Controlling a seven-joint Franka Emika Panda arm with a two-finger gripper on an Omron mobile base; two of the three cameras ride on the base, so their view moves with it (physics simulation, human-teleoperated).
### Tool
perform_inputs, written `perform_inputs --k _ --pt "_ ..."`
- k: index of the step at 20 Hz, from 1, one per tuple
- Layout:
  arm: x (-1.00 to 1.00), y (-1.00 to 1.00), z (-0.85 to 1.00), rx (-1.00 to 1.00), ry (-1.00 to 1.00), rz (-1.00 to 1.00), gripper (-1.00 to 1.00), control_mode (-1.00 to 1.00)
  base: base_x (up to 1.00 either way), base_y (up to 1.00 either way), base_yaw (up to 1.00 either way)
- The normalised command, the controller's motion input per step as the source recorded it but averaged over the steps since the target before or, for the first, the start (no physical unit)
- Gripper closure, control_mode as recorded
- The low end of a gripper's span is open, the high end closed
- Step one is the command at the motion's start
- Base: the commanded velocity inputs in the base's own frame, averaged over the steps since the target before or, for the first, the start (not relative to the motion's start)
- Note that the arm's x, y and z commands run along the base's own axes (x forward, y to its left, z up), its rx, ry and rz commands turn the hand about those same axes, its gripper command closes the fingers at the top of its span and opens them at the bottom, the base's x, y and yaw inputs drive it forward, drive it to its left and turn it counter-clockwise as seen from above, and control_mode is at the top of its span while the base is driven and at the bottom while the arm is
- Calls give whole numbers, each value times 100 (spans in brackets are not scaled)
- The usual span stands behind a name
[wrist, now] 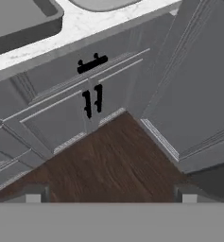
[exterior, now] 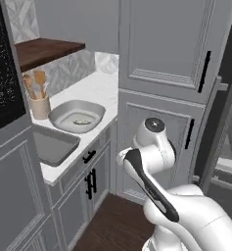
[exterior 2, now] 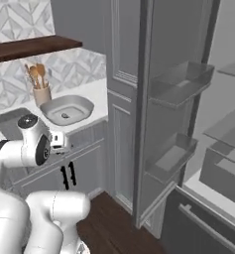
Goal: Place one carrot and one fish in each tupperware on the nearby counter, to pack two identical lunches.
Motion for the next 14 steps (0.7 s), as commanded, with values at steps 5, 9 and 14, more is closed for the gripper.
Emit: perform_inputs --k 5,9,14 --pt "0 0 0 0 0 0 -100 100 -49 8 -92" --pt "0 0 0 0 0 0 -100 100 -30 -16 -91" --pt "0 0 0 0 0 0 -100 100 3 -87 -84"
